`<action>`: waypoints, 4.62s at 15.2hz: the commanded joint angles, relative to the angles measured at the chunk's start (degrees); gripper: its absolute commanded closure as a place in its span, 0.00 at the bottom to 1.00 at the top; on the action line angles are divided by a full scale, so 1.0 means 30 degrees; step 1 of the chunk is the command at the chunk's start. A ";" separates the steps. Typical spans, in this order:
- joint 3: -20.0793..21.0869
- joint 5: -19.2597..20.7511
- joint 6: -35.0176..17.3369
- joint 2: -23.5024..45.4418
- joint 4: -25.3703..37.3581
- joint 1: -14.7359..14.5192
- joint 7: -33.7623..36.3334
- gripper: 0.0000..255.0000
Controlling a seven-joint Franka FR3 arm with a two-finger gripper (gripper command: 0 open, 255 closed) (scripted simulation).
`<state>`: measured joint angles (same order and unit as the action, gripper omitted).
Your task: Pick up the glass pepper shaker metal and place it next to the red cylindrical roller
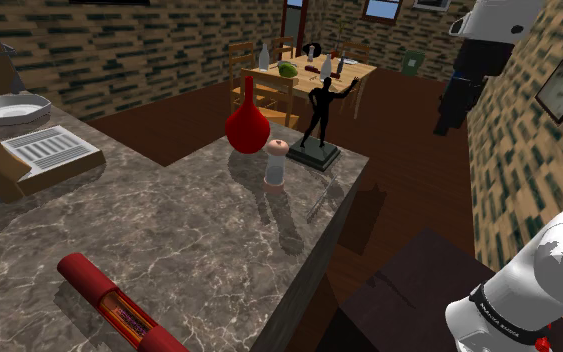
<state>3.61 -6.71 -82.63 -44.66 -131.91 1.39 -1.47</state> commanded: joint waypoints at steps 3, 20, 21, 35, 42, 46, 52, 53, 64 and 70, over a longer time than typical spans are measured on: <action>0.0388 -0.0139 -0.1262 0.0961 -0.0062 -0.0032 0.0237 0.00; 0.3290 0.0868 -0.9838 1.1412 0.3689 0.0020 0.2966 0.00; 0.3414 0.1086 -1.0166 1.2107 0.4143 0.0013 0.3190 0.00; 0.3857 0.4406 -1.2440 2.0535 1.1030 -0.0923 0.5818 0.00; 0.3769 0.4637 -1.3622 2.1160 1.0448 -0.0970 0.5964 0.00; 0.3769 0.4637 -1.3622 2.1160 1.0449 -0.0970 0.5964 0.00; 0.3768 0.4636 -1.3614 2.1162 1.0458 -0.0967 0.5958 1.00; 0.3769 0.4636 -1.3615 2.1161 1.0456 -0.0968 0.5960 1.00; 0.3847 0.4426 -1.2269 2.0656 1.1319 -0.0937 0.5804 1.00; 0.3905 0.4266 -1.0869 2.0285 1.2364 -0.0928 0.5673 1.00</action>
<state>15.33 6.19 -115.98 16.37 -95.38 -1.47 15.73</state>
